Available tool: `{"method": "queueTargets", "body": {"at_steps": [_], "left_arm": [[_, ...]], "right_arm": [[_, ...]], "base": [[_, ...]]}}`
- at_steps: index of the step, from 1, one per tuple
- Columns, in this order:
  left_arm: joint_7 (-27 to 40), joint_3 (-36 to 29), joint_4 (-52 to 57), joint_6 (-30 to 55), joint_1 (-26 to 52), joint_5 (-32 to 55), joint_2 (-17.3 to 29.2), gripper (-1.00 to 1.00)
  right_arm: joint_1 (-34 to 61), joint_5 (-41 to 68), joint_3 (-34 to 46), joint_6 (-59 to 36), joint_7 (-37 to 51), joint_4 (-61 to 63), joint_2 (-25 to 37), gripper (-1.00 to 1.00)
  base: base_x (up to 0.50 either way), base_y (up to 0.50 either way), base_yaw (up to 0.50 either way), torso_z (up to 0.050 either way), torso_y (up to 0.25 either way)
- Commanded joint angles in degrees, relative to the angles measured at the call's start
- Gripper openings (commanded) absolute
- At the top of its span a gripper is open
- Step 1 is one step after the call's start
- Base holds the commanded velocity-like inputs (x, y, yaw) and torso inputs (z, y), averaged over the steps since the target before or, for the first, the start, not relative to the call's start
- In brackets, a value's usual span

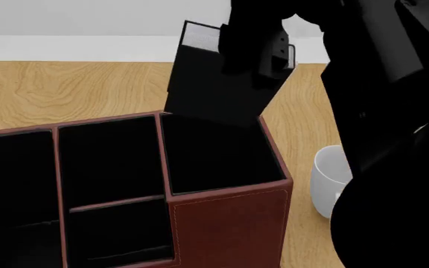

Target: Pick up the book and place it in the right compartment of the caddy.

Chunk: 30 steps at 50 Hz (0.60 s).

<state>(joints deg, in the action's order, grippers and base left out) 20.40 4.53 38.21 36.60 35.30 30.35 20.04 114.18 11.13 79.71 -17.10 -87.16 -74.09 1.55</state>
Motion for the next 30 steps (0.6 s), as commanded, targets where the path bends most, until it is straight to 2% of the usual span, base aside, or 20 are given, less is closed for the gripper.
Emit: {"method": "queueTargets", "body": {"at_steps": [1,30], "left_arm": [[0.0,-0.1,-0.6,-0.7,-0.4,0.0,0.0,1.0],[0.4,0.6,-0.7,-1.9,-2.2,0.2,0.5,1.0]], "right_arm": [[-2.8,-5.7,-4.0,3.5,-0.2,-0.9,-1.0,-1.0],[-8.6,-8.5,-5.0,5.1,0.1,-0.9,-1.4,-1.0]], "base": [[0.0,0.0,0.0,0.0,0.0],[0.0,0.0,0.0,0.0,0.001]]}}
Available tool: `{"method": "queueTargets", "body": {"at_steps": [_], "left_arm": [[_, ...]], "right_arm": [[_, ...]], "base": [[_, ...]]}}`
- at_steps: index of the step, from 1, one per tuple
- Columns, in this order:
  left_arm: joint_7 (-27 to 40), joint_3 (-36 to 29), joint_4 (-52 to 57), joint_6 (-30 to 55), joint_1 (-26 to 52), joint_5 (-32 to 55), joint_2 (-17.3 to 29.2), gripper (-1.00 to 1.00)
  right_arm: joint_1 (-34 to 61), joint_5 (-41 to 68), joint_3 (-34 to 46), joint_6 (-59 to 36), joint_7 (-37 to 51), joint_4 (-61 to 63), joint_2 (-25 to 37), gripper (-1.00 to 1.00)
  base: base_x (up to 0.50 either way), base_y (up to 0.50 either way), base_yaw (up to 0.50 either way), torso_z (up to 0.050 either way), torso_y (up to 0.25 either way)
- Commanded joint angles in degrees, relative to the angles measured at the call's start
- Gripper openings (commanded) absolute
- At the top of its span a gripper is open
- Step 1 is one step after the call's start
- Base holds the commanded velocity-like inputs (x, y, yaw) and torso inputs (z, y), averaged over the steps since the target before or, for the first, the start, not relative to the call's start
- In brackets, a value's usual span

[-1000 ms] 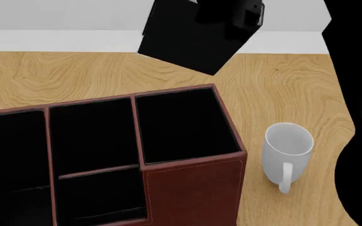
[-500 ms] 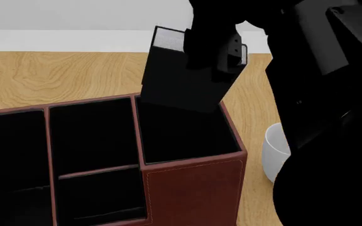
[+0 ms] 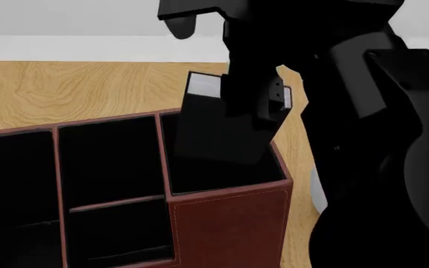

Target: Pick up the book and place it in the right compartment of the caddy.

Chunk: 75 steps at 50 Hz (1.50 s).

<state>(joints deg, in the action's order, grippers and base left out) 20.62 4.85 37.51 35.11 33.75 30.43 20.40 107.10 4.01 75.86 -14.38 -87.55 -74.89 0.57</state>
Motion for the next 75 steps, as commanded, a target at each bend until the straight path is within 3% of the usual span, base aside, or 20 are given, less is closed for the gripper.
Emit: {"method": "queueTargets", "body": {"at_steps": [1,32,61,62,75], "left_arm": [[0.2,0.3,0.1,-0.4,-0.8,0.2,0.2,1.0],[0.7,1.4,0.1,-1.4,-3.2,0.6,1.0,1.0],[0.2,2.9,-2.3,-4.2,-5.7,0.2,1.4,1.0],[0.2,2.9,-2.3,-4.2,-5.7,0.2,1.5,1.0],[0.3,3.0,-2.2,-4.4,-6.0,0.6,1.5,1.0]], "right_arm": [[-1.7,-1.3,-1.0,2.4,0.6,-0.1,-0.4,-1.0],[-7.0,8.2,10.2,5.0,6.0,2.0,-0.6,-1.0],[-11.4,7.3,11.7,7.1,14.7,3.7,-0.6,-1.0],[-11.4,7.2,11.7,7.2,14.5,3.7,-0.6,1.0],[-10.8,6.6,11.6,7.4,15.1,3.2,-0.6,1.0]], "base": [[0.0,0.0,0.0,0.0,0.0],[0.0,0.0,0.0,0.0,0.001],[0.0,0.0,0.0,0.0,0.001],[0.0,0.0,0.0,0.0,0.0],[0.0,0.0,0.0,0.0,0.0]]}}
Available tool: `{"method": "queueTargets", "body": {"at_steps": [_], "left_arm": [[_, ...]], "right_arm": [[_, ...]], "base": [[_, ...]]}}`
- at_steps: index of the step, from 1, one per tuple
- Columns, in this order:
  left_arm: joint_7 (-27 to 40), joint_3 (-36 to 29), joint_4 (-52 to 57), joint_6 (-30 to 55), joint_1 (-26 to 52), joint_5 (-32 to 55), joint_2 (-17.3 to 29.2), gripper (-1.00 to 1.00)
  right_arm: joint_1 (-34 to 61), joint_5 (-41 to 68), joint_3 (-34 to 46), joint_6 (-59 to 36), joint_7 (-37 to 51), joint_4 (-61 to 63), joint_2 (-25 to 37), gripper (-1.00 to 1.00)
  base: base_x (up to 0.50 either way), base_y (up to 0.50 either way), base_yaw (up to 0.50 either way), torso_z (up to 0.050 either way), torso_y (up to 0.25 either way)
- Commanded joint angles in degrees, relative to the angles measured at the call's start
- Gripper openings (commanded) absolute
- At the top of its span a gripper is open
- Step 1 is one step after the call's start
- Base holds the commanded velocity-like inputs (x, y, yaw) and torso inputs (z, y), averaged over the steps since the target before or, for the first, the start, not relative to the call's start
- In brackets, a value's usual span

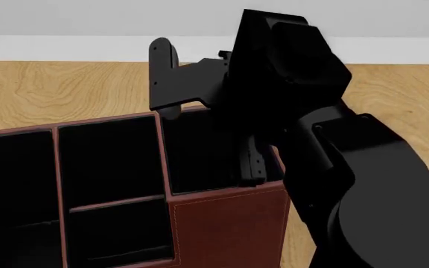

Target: Pick up the book and place it in the right compartment of the caddy.

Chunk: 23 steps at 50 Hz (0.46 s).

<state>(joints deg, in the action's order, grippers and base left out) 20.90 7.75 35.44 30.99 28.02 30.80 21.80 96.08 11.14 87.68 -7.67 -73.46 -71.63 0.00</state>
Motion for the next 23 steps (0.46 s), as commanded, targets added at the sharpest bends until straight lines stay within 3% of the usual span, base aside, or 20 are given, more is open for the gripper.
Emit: {"method": "queueTargets", "body": {"at_steps": [1,23], "left_arm": [[0.1,0.0,0.0,-0.2,-0.2,0.2,0.1,1.0],[1.3,0.1,1.8,0.9,1.1,1.5,0.6,1.0]], "right_arm": [[0.3,-0.5,-0.2,0.7,1.1,0.0,0.0,1.0],[4.3,0.8,-0.9,1.9,-0.2,-1.1,0.0,1.0]], "base": [[0.0,0.0,0.0,0.0,0.0],[0.0,0.0,0.0,0.0,0.0]]}}
